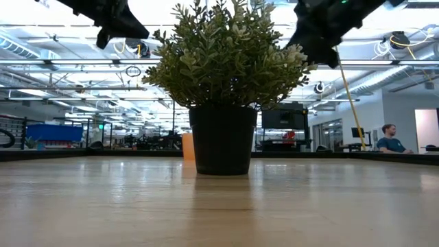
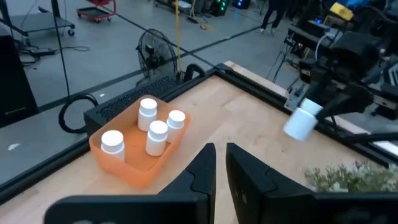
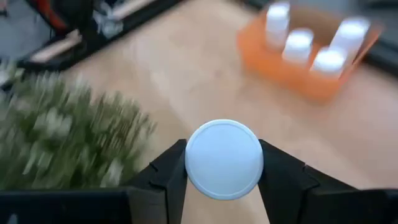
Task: Pick and place pill bottles into a basket
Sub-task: Put the white pill bottle into the orange bin
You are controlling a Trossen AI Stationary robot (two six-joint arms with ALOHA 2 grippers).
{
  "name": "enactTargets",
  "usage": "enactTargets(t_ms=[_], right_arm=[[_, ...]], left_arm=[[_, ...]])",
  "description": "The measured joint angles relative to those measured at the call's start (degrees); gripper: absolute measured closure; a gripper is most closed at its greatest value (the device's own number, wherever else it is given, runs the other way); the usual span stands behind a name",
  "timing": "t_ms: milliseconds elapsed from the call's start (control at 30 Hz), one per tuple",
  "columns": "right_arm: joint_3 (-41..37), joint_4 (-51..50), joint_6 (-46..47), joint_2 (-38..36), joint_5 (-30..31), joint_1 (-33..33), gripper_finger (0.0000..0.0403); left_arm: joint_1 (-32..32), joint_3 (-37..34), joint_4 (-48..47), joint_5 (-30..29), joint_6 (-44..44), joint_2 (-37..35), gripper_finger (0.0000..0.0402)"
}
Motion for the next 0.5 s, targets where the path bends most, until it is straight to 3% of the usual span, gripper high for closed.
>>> enactTargets(t_ms=[200,500], right_arm=[[0.9,9.8,-9.6,0.2,-0.2,-7.3,0.0256],[15.9,9.7,-22.8,12.3,-5.1,-16.2,0.0256]], left_arm=[[0.1,0.0,1.5,-0.3,0.8,1.2,0.036],[1.9,0.0,1.1,-5.5,0.8,1.9,0.036]])
